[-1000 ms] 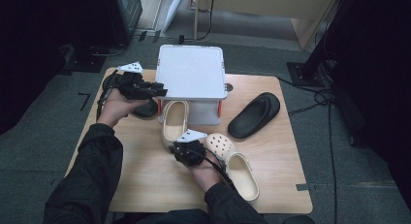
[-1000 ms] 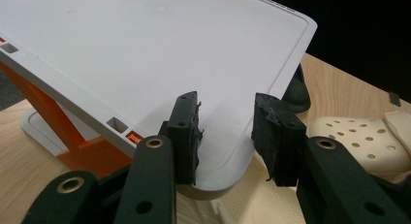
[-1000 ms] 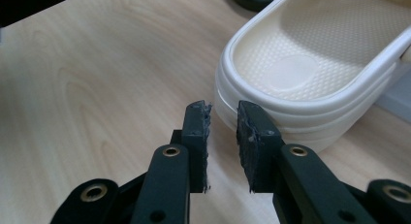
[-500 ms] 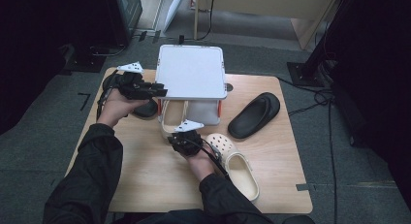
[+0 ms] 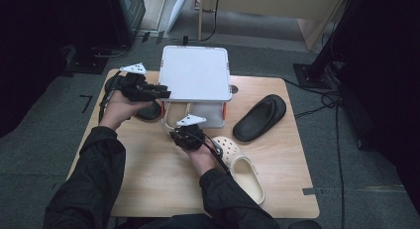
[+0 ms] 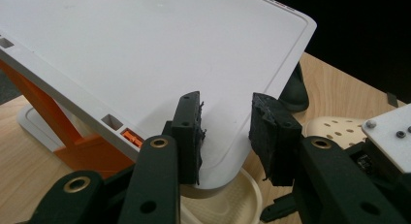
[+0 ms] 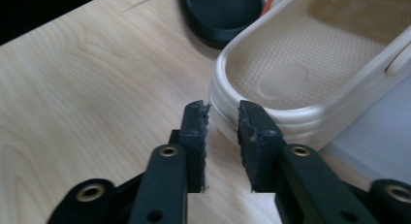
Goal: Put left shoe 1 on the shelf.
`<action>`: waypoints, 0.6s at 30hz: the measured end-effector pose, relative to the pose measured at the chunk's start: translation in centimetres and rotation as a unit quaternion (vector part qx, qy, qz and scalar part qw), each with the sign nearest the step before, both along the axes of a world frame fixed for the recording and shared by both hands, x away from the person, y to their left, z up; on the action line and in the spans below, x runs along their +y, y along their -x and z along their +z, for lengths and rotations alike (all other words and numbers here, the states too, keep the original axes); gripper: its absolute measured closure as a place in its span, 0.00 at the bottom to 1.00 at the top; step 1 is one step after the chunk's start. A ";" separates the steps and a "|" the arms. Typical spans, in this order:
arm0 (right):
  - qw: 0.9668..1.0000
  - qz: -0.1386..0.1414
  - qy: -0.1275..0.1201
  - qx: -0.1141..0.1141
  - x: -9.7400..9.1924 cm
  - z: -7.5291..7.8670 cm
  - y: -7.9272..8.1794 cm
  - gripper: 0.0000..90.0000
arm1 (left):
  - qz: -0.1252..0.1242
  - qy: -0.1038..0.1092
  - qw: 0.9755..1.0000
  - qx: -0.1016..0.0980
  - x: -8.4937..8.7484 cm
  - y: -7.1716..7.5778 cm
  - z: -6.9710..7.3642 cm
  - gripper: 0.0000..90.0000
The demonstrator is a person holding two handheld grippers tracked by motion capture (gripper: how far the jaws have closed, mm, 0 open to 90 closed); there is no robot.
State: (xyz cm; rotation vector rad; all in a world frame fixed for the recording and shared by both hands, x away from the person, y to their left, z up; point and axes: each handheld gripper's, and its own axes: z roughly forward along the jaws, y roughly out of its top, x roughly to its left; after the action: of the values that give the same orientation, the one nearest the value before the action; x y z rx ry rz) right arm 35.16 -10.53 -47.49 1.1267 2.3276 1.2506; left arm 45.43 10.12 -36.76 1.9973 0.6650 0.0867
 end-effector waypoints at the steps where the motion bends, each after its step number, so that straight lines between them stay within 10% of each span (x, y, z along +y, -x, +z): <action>1: 1.000 -0.001 0.000 -0.001 0.0 0.0 -0.2 0.80 | 0.000 0.000 1.000 0.001 0.0 0.0 0.0 0.72; 18: 0.999 0.009 -0.032 0.040 -0.4 0.3 -1.8 0.73 | -0.001 0.011 1.000 0.015 0.2 0.0 0.0 0.70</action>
State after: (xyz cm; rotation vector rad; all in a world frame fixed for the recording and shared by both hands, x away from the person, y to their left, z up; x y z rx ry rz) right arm 37.00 -10.91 -47.16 1.1994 2.3763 1.3188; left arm 45.44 10.30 -36.80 1.9814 0.6808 0.0481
